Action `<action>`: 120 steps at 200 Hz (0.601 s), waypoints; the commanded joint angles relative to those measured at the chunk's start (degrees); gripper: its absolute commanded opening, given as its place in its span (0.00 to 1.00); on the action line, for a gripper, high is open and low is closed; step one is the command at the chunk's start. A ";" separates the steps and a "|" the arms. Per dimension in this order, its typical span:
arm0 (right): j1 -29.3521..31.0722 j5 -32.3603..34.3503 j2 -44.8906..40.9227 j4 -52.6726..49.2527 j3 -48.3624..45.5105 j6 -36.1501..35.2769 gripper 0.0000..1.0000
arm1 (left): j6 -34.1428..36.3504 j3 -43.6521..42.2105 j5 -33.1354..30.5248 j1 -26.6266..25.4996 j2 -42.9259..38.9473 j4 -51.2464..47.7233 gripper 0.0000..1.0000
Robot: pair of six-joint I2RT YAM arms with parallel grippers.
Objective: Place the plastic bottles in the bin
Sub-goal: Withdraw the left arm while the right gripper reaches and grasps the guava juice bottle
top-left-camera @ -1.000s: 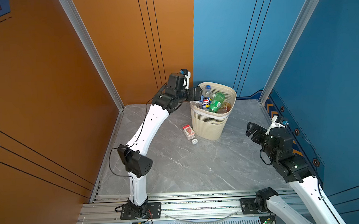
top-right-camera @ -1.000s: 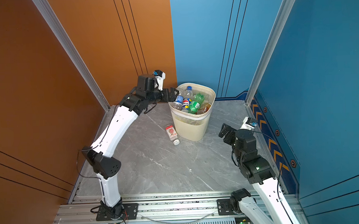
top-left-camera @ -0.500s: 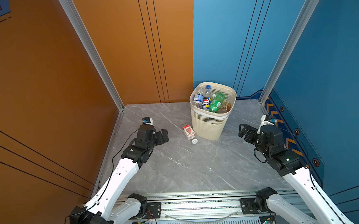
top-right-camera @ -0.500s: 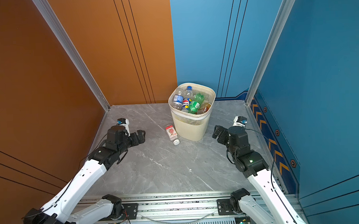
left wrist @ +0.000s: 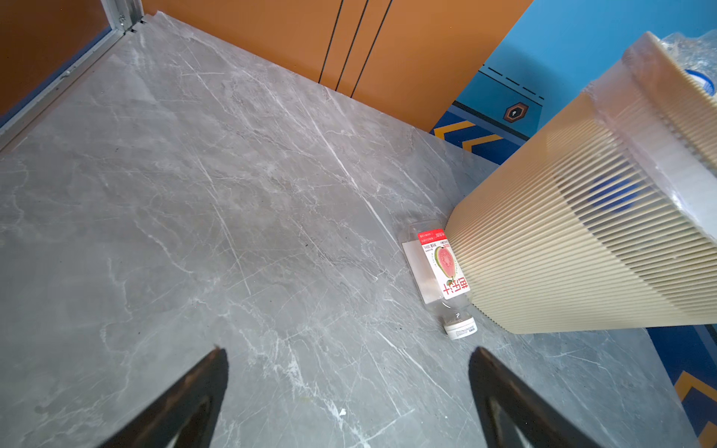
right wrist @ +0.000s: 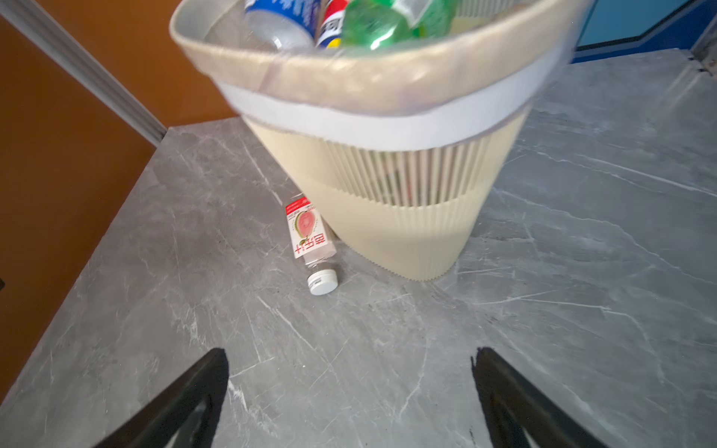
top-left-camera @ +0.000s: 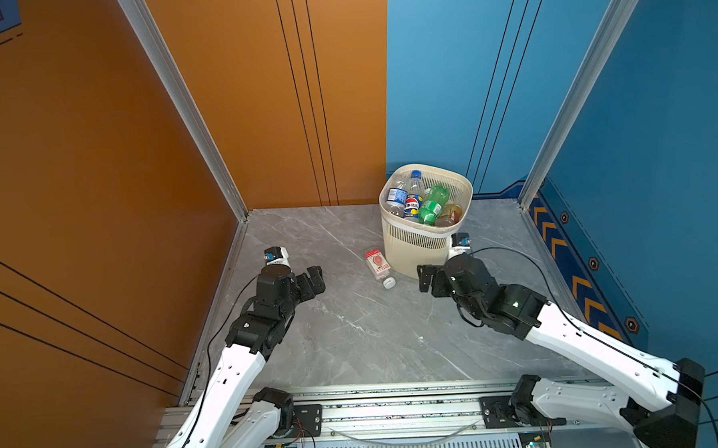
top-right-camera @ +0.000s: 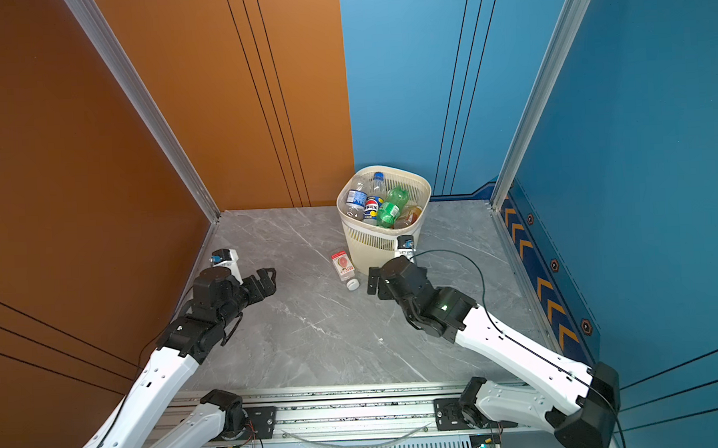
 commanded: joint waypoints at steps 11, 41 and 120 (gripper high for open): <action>5.48 1.46 9.73 2.15 5.15 1.03 1.00 | -1.00 -1.59 -0.65 1.97 -3.10 -2.60 0.98; 6.50 -2.80 18.16 4.51 8.15 1.72 1.00 | -1.44 -2.67 0.21 3.64 -5.22 -3.68 0.98; 1.06 -3.57 36.29 6.58 16.27 -1.17 1.00 | -2.10 -4.31 2.32 6.95 -8.49 -5.95 0.97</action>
